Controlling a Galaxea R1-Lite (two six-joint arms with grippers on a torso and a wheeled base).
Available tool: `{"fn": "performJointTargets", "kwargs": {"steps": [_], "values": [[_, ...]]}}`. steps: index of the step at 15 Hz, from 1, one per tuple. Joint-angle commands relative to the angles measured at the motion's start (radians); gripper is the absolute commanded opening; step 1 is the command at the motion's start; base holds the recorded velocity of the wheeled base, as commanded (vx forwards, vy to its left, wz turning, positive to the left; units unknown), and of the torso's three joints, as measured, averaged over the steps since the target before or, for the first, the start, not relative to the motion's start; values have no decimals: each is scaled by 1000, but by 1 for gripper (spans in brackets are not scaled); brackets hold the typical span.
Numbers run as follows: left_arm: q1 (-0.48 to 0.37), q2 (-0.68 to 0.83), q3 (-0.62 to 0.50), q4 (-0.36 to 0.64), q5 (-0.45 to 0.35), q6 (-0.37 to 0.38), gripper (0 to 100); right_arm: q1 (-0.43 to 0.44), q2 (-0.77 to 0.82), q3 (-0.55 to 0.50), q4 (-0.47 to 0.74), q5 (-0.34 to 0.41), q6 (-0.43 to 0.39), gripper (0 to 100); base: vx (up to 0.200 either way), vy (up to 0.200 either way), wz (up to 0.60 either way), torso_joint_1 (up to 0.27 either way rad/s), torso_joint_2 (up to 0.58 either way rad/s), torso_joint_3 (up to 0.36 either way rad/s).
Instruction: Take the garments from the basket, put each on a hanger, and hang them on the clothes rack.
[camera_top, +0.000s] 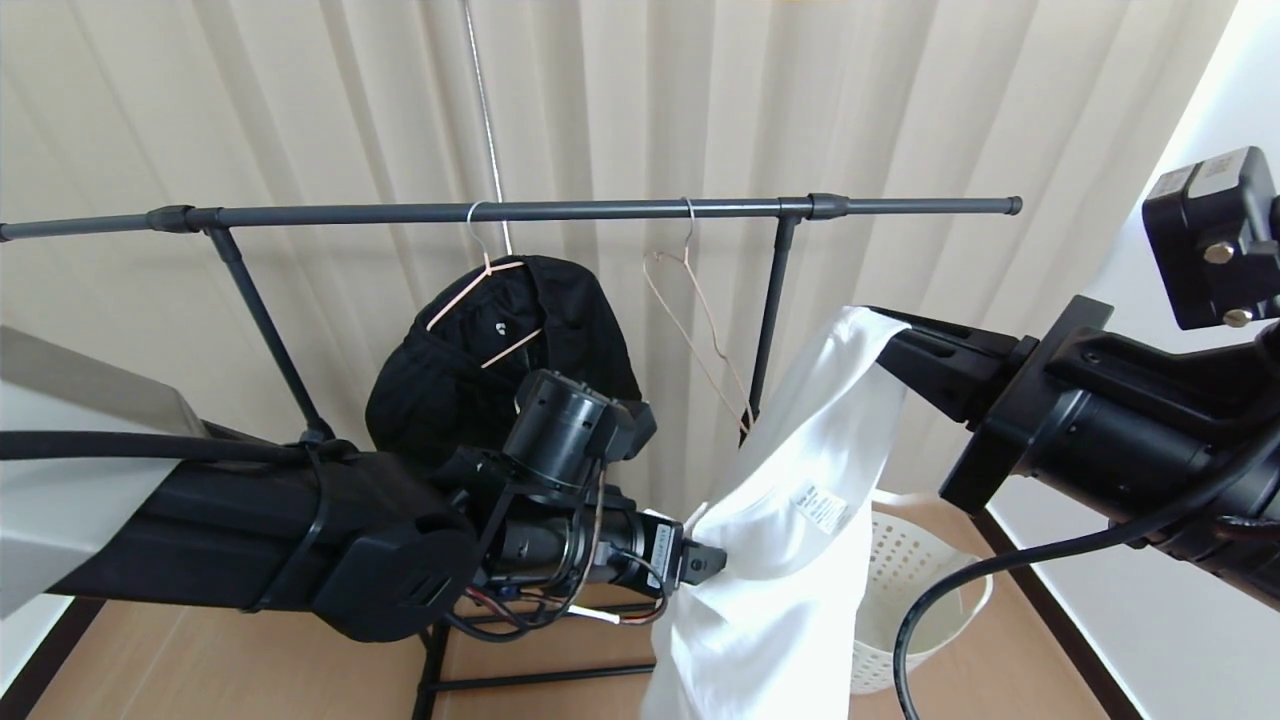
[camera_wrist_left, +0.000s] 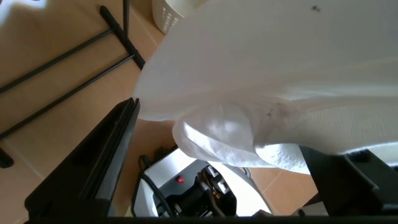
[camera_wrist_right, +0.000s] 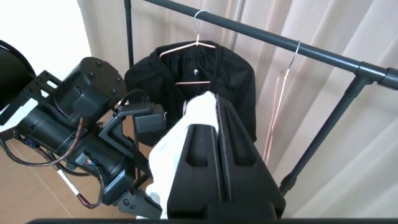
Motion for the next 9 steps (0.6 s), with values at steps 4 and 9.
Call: {"fn": "performJointTargets", "kwargs": {"steps": [4,9], "values": [[13,-5,28,-16,1,0,100,-11,-17,-5,3,0,-1,0,0,0,0,0,0,0],[9,-131,93,-24,2,1,0,-94,28,-10,6,0,-4,0,0,0,0,0,0,0]]}}
